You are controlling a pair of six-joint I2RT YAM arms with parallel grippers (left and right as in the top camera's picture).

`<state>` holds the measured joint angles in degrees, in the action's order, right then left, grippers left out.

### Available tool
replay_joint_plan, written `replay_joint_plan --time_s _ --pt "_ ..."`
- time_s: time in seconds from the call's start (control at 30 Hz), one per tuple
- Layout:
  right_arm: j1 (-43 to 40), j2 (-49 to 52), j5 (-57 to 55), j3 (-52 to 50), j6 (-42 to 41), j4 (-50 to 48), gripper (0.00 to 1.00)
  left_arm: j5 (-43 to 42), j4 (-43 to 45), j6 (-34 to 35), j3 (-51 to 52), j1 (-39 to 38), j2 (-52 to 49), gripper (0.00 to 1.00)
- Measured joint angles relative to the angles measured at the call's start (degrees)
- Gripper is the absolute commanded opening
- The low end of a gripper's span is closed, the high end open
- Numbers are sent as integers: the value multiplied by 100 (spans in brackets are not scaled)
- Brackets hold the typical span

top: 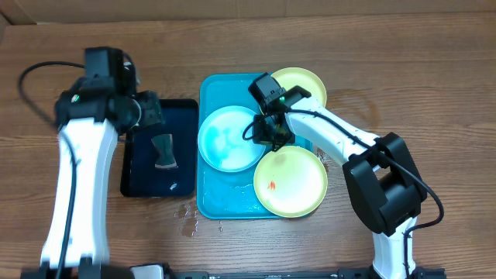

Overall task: Clean dirty plates on tray and stack at the side
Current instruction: 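Lift the light-blue plate with the right gripper and tip it over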

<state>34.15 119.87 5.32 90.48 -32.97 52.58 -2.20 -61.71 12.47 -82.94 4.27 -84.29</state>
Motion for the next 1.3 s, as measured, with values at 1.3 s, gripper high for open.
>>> replay_joint_plan --time_s 1.3 --pt "1943 -225 -2210 1762 741 -1519 4 201 -1488 704 -7 0 2260 100"
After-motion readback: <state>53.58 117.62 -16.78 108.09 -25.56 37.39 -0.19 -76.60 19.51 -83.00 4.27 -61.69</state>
